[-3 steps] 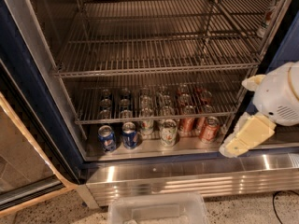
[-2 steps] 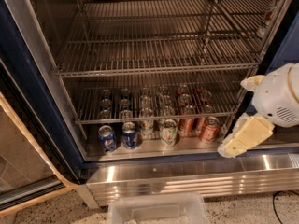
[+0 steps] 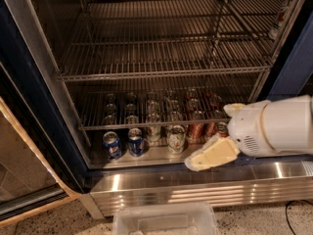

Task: Pick coke can from bottom shelf of fridge

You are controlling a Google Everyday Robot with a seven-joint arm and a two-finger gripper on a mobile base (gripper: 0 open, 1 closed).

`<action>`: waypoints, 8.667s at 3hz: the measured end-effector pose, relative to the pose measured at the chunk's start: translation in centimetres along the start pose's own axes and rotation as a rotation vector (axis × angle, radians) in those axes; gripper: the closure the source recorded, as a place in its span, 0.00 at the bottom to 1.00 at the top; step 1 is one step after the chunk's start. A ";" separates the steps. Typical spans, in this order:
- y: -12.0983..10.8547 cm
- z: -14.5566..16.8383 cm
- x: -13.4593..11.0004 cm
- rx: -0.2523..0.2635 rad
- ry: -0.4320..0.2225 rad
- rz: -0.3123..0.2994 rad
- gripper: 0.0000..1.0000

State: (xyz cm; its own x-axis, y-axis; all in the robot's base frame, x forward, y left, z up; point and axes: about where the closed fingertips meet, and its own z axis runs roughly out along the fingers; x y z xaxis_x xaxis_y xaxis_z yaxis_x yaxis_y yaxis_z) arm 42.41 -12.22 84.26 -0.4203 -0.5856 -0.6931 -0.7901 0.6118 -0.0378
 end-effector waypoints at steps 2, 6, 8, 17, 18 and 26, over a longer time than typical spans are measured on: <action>0.5 3.7 -2.9 -0.003 -0.169 0.107 0.00; -1.0 9.3 2.2 0.153 -0.376 0.364 0.00; -1.1 9.8 3.0 0.151 -0.420 0.406 0.00; -2.9 16.5 10.4 0.432 -0.622 0.510 0.00; -4.2 16.3 11.6 0.493 -0.600 0.531 0.00; -11.3 17.9 17.9 0.853 -0.587 0.590 0.00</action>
Offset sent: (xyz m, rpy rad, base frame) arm 0.0168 0.0291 -0.0136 0.1336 -0.0255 -0.0446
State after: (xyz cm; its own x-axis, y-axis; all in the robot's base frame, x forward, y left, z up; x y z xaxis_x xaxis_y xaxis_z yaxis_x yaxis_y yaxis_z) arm 51.79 -20.04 59.42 -0.1751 0.1020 -0.9793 0.1022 0.9911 0.0850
